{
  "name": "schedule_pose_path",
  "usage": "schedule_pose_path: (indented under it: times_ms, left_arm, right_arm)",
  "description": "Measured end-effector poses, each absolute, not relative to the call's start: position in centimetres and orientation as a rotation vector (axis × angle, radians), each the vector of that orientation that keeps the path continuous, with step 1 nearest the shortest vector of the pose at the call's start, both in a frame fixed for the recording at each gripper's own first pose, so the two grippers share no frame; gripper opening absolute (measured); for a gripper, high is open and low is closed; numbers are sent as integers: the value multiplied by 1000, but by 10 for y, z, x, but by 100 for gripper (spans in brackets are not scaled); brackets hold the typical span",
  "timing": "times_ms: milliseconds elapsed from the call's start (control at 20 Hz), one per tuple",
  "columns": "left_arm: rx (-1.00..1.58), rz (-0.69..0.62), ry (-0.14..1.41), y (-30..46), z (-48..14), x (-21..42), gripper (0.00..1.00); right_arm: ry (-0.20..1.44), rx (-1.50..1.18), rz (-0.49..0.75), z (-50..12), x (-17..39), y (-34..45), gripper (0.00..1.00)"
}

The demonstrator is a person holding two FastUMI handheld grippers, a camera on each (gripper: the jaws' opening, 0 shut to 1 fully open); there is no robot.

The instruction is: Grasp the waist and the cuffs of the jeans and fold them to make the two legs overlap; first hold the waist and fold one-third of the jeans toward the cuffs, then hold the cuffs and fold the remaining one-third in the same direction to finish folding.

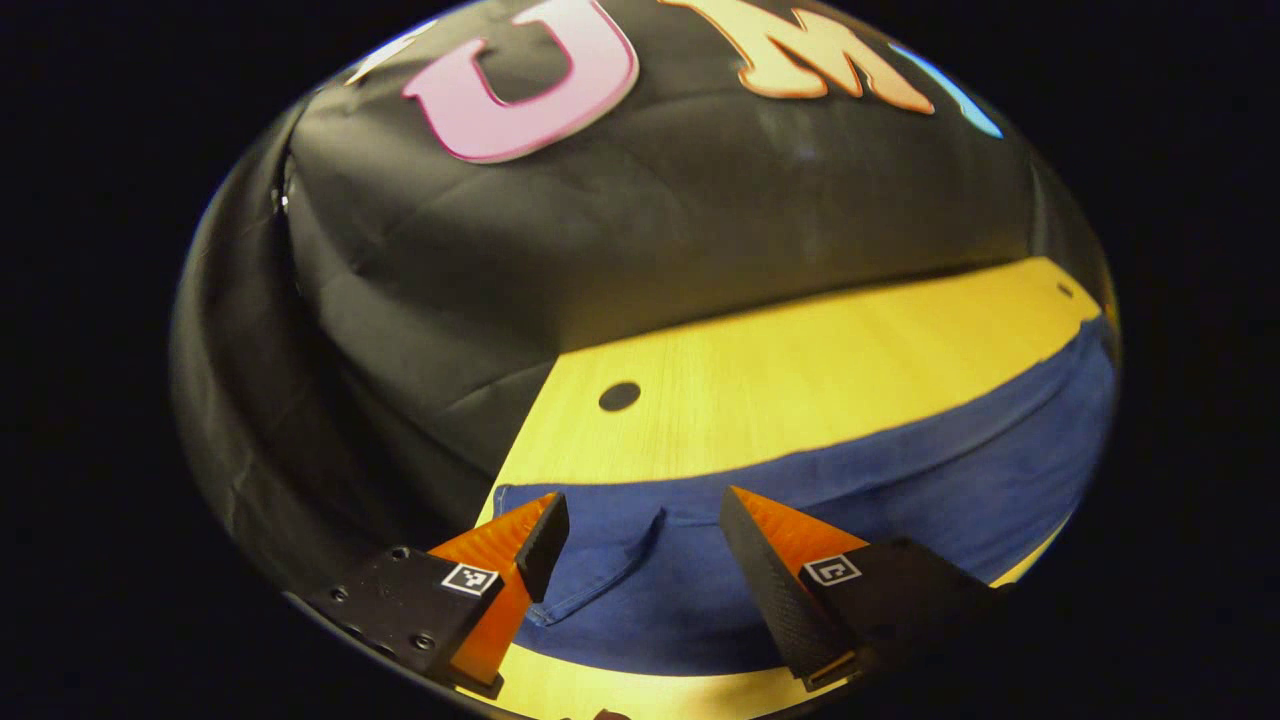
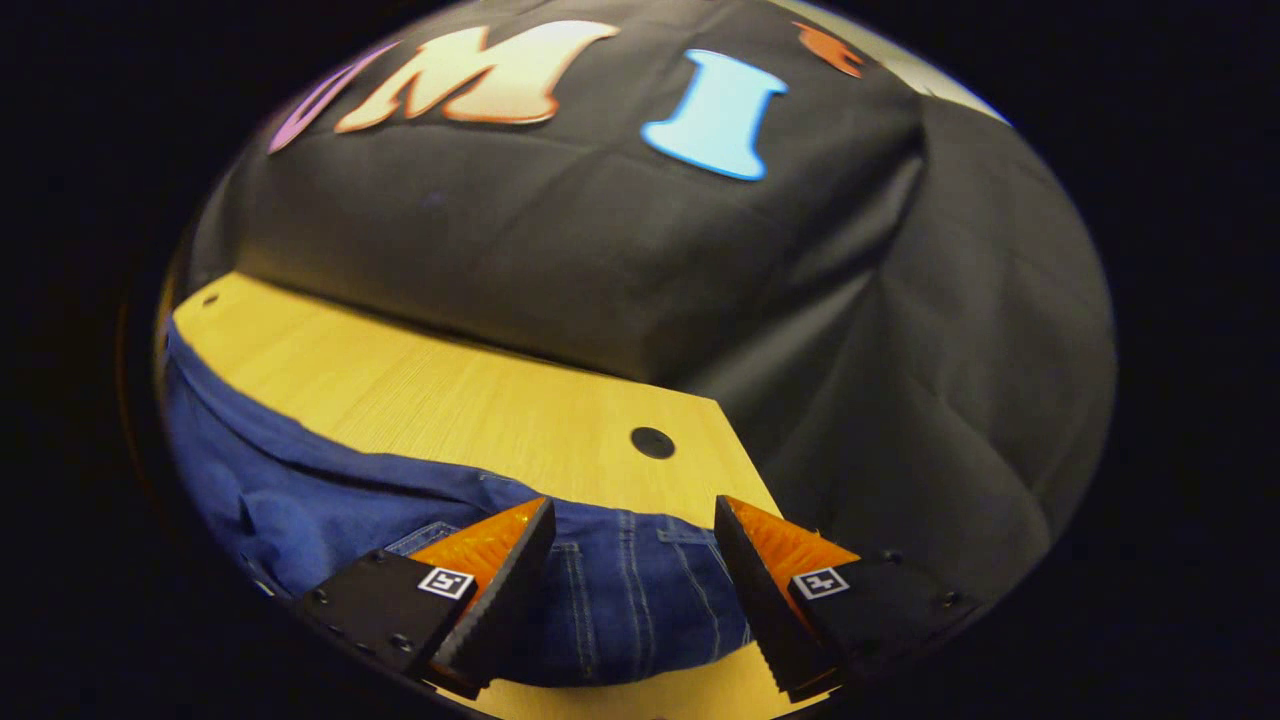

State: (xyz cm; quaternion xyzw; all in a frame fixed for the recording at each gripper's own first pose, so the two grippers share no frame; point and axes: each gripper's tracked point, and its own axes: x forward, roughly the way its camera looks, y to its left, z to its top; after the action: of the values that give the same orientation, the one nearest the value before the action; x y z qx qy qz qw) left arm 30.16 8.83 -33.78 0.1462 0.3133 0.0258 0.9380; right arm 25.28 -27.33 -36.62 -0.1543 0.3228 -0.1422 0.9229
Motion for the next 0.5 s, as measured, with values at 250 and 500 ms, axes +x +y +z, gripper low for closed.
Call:
schedule_pose_path:
  times_ms: [250,500]
  left_arm:
    - [157,-9,508,78,-322,304,94]
    - [37,-54,473,75,-320,306,95]
  right_arm:
    - [734,-44,-487,-388,215,-315,100]
    - [808,234,-628,-425,185,-333,99]
